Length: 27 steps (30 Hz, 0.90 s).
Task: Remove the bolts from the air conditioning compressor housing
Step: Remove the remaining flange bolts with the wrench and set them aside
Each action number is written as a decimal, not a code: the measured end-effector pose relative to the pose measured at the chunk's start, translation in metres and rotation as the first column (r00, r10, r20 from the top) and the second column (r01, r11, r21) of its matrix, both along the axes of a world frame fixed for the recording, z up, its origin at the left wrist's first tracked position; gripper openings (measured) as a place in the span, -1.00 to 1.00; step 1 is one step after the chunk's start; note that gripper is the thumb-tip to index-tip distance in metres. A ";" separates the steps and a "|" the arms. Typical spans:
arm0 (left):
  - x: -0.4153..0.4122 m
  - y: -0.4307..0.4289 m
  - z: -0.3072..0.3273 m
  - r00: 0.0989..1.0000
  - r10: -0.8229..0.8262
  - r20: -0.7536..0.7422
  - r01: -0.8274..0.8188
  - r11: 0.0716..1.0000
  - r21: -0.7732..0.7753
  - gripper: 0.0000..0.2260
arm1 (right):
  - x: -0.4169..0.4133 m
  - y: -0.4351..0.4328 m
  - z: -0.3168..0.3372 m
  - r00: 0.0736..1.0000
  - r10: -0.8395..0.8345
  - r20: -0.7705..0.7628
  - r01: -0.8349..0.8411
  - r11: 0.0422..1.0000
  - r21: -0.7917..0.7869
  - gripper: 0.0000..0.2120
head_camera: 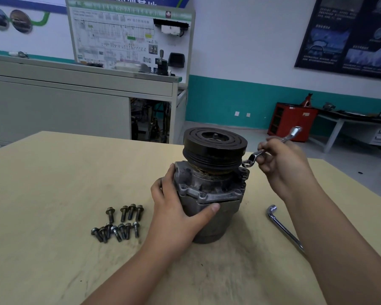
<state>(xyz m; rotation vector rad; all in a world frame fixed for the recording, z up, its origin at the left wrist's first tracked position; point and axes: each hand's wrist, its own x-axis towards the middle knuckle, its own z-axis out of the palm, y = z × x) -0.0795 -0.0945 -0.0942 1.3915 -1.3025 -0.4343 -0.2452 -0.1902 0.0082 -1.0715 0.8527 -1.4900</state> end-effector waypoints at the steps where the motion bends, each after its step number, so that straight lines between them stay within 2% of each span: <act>1: 0.000 0.000 0.000 1.000 0.000 0.000 0.000 1.000 0.000 -0.02 | -0.003 0.005 0.001 1.000 -0.013 0.010 0.013 1.000 -0.023 -0.81; 6: 0.000 0.000 -0.001 1.000 0.003 0.014 -0.003 1.000 0.005 -0.01 | -0.014 0.032 -0.012 0.991 0.028 0.130 -0.013 0.993 -0.119 -0.83; 11: 0.000 0.000 0.000 1.000 0.000 0.005 0.000 1.000 0.015 0.01 | -0.016 0.050 -0.034 0.978 -0.183 -0.096 0.145 0.939 -0.311 -0.89; 19: -0.001 0.003 0.004 1.000 -0.002 -0.019 0.003 0.999 0.043 0.07 | -0.014 0.062 -0.051 0.886 -0.339 -0.316 0.132 0.838 -0.529 -0.86; 22: -0.001 0.003 0.004 1.000 0.002 -0.012 -0.002 0.999 0.040 0.07 | -0.009 0.069 -0.060 0.832 -0.428 -0.353 0.146 0.782 -0.606 -0.79; 24: 0.000 0.003 0.004 1.000 0.002 -0.011 -0.002 0.999 0.038 0.08 | -0.005 0.073 -0.064 0.813 -0.460 -0.358 0.156 0.764 -0.626 -0.83; 27: 0.000 0.002 0.004 1.000 0.003 -0.016 -0.002 0.999 0.041 0.09 | -0.005 0.071 -0.069 0.849 -0.435 -0.300 0.202 0.792 -0.576 -0.90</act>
